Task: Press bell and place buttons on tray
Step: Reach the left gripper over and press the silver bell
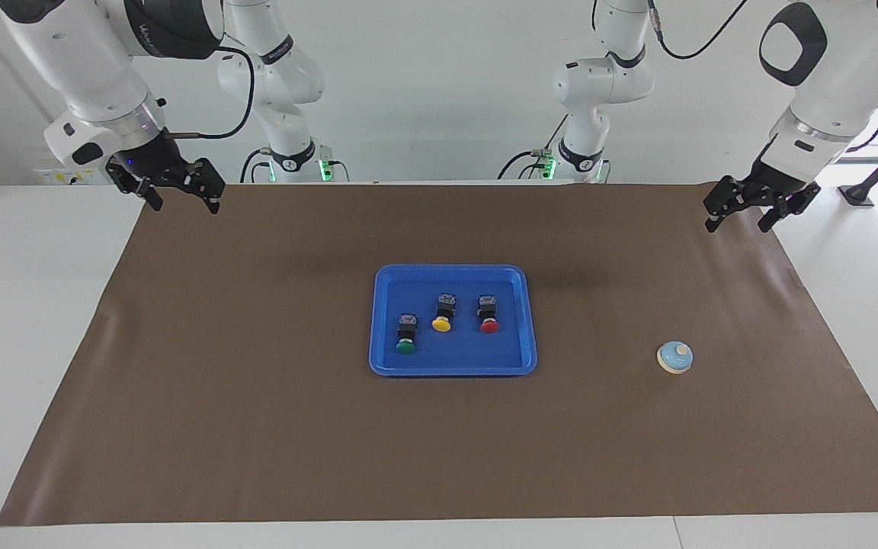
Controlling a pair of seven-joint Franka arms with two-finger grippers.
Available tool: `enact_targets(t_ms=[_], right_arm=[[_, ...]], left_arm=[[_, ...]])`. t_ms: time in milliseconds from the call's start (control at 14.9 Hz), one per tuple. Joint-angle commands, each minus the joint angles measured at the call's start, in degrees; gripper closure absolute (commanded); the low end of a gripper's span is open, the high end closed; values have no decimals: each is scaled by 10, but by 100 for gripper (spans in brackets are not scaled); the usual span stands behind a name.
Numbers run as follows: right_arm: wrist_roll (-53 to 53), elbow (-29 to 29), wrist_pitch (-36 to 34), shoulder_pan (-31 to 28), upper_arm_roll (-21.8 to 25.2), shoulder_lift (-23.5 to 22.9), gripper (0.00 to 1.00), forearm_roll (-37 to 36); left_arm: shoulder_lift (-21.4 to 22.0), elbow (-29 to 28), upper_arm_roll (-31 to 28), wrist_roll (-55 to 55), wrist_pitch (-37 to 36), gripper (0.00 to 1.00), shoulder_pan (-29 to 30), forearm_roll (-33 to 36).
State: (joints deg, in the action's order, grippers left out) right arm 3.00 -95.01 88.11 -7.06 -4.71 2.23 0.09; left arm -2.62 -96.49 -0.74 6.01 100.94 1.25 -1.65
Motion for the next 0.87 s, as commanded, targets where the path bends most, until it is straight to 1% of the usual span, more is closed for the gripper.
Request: enact_targets(t_ms=[0,134,268,469,603,804], right_arm=[[-12,-13,4,-4,-1,10,0,9],[-12,-13,4,-5,-1,10,0,9],[-12,-13,4,-5,-1,10,0,9],[-12,-13,4,-4,-1,10,0,9],[-12,-13,4,-5,-1,10,0,9],[-12,-13,4,-4,-1,10,0,9]], left_arm=[[-68,18,0,-17,44,100,2,3],[-99,20,1,-31,79,100,2,3],[-119,15,0,-31,113,100,4,2],[-163,24,0,-35,131,100,3,1],[-176,22,1,-45,165,100,3,2],[-205,24,1,-69,197,100,-6,2]])
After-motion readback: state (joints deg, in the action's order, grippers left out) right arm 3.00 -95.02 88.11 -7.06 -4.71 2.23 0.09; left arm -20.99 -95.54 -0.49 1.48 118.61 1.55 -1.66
